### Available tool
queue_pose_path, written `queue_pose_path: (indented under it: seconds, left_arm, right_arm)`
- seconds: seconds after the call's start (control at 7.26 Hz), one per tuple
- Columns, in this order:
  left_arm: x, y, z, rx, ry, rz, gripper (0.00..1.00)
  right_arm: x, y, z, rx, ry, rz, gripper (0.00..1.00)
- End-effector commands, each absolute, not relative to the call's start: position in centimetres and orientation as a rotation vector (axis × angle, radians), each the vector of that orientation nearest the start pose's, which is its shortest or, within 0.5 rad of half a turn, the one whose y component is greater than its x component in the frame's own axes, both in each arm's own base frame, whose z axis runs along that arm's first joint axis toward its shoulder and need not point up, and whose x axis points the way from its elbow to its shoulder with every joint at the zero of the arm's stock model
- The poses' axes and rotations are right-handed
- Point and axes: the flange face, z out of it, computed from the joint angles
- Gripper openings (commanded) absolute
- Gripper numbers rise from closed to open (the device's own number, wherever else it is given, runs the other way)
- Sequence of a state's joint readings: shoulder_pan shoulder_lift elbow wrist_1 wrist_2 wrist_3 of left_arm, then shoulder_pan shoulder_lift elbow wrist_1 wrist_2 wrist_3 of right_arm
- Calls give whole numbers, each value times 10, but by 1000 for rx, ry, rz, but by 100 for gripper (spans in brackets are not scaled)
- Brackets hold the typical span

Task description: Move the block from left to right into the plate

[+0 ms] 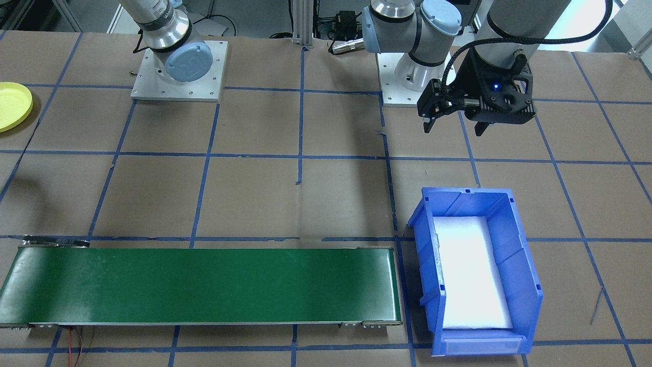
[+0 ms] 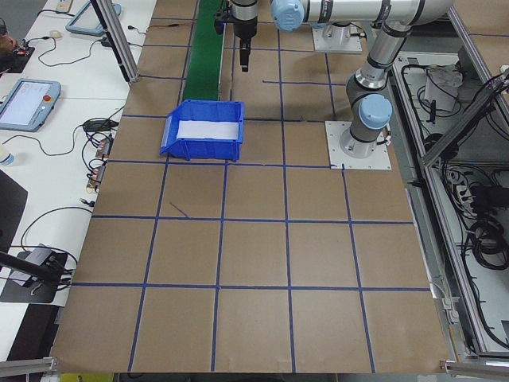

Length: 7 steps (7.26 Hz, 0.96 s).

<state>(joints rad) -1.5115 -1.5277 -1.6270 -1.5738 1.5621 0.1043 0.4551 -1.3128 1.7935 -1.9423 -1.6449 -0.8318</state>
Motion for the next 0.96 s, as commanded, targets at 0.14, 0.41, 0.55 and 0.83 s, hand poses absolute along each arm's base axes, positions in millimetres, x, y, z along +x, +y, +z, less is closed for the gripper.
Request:
queue_pose_path:
  seconds: [0.14,0.41,0.55,0.83]
  left_arm:
    - [-105,-479,480,70,3151,25,100]
    - [-106,-479,481,70,3151,23,100]
    - [-106,-479,481,70,3151,21,100]
    - [-106,-479,481,70,3151,20,100]
  right_arm:
    - [-485,-208,237,538,3003,157,28]
    - [-491,-195,236,507,3005,137,57]
    - [-498,-200,241,511,3036,60,91]
    - [-500,-202,251,511,3059,32,100]
